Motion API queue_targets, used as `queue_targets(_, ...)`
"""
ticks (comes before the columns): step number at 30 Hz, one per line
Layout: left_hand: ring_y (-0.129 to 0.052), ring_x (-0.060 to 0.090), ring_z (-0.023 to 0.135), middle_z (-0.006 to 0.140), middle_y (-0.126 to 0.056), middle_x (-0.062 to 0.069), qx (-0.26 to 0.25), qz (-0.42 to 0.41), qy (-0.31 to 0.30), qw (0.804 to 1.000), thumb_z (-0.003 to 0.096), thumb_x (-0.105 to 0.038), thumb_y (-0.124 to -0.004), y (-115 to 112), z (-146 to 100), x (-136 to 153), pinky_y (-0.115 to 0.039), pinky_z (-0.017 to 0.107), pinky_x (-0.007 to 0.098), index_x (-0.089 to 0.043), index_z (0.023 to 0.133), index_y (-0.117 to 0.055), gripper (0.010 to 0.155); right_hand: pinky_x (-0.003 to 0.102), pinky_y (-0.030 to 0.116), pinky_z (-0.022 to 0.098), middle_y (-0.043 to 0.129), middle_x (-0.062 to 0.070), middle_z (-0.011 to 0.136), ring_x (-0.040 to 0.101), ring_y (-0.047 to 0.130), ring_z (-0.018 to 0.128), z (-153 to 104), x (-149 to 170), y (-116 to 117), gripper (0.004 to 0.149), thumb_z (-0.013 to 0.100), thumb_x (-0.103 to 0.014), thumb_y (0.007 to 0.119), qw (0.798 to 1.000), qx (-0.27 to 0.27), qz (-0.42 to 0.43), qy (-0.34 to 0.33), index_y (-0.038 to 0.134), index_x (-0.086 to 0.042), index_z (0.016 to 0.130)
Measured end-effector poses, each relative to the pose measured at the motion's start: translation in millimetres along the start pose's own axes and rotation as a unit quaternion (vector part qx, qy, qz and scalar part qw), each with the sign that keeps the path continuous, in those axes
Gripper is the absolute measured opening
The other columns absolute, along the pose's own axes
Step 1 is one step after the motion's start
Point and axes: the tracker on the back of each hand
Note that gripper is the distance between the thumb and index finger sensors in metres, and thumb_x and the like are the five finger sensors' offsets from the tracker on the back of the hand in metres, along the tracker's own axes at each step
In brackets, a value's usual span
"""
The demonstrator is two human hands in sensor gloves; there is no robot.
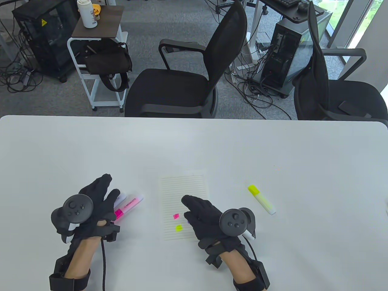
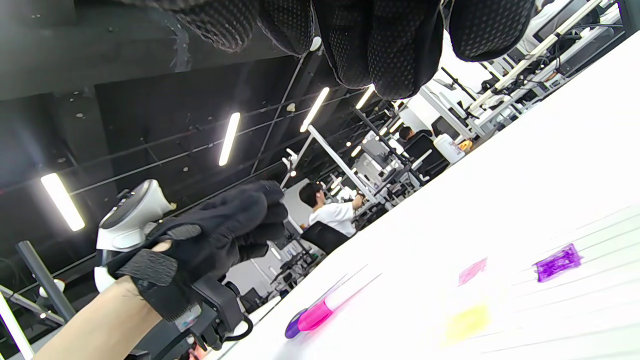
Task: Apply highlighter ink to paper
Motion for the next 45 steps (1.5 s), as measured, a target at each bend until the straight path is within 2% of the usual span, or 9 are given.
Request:
queue_targets(3, -0.077, 0.035, 0.094, 0.102, -0.078, 0.002, 0.001, -0.080, -0.068, 0.994, 0.0438, -0.054, -0.078, -6.6, -4.2, -14.1, -0.057, 0.069, 0.066, -0.027, 0.101, -0.071, 0.063, 0.067, 0.056, 0.070, 0.060, 0.015, 0.114, 0.047, 0.068, 0.094, -0.2, 0.5, -0.8, 0.052, 0.066, -0.043, 0.063, 1.000, 0.001, 0.002, 0.000, 0.049, -0.025, 0.113)
queue_targets(8, -0.074, 0.037, 0.095, 0.105, -0.075, 0.003, 0.055, -0.228, -0.102, 0.967, 0.0449, -0.056, -0.076, -29.5, -12.1, -28.7, -0.057, 0.069, 0.067, -0.028, 0.103, -0.068, 0.065, 0.067, 0.055, 0.070, 0.059, 0.015, 0.115, 0.047, 0.067, 0.095, -0.6, 1.7, -1.7, 0.053, 0.066, -0.043, 0.063, 1.000, 0.003, 0.007, 0.001, 0.049, -0.025, 0.113)
queue_targets(11, -0.070, 0.039, 0.097, 0.109, -0.068, 0.004, 0.097, -0.266, -0.106, 0.953, 0.0453, -0.057, -0.075, -43.3, -16.1, -35.0, -0.055, 0.069, 0.067, -0.029, 0.105, -0.064, 0.067, 0.067, 0.055, 0.070, 0.059, 0.015, 0.115, 0.047, 0.067, 0.095, -0.6, 2.3, -1.6, 0.053, 0.066, -0.043, 0.063, 1.000, 0.001, 0.010, 0.003, 0.048, -0.025, 0.113)
queue_targets(15, -0.069, 0.040, 0.099, 0.111, -0.064, 0.005, 0.135, -0.259, -0.118, 0.949, 0.0455, -0.058, -0.074, -62.0, -21.8, -42.0, -0.055, 0.069, 0.067, -0.029, 0.106, -0.062, 0.068, 0.068, 0.055, 0.070, 0.059, 0.016, 0.115, 0.048, 0.067, 0.095, -0.7, 2.9, -1.4, 0.053, 0.066, -0.043, 0.063, 1.000, -0.002, 0.013, 0.005, 0.048, -0.025, 0.113)
queue_targets(21, -0.068, 0.040, 0.099, 0.112, -0.063, 0.004, 0.161, -0.255, -0.136, 0.944, 0.0456, -0.059, -0.073, -69.8, -26.8, -51.0, -0.054, 0.069, 0.068, -0.030, 0.106, -0.061, 0.068, 0.068, 0.055, 0.070, 0.059, 0.015, 0.115, 0.048, 0.067, 0.095, -0.9, 3.2, -0.8, 0.053, 0.066, -0.043, 0.063, 1.000, -0.004, 0.013, 0.005, 0.048, -0.025, 0.113)
queue_targets(45, -0.068, 0.039, 0.099, 0.112, -0.063, 0.004, 0.185, -0.252, -0.154, 0.937, 0.0458, -0.059, -0.073, -80.9, -31.1, -56.3, -0.054, 0.070, 0.068, -0.030, 0.106, -0.061, 0.068, 0.068, 0.055, 0.070, 0.058, 0.016, 0.115, 0.048, 0.067, 0.095, 0.2, 4.6, 4.1, 0.054, 0.066, -0.044, 0.062, 0.999, -0.025, 0.015, 0.013, 0.046, -0.025, 0.114)
Point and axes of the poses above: the tracker on the back of each hand, its own x axis roughly to the little-finger side, its own z axis roughly from the wrist to the fingertips, y = z × x
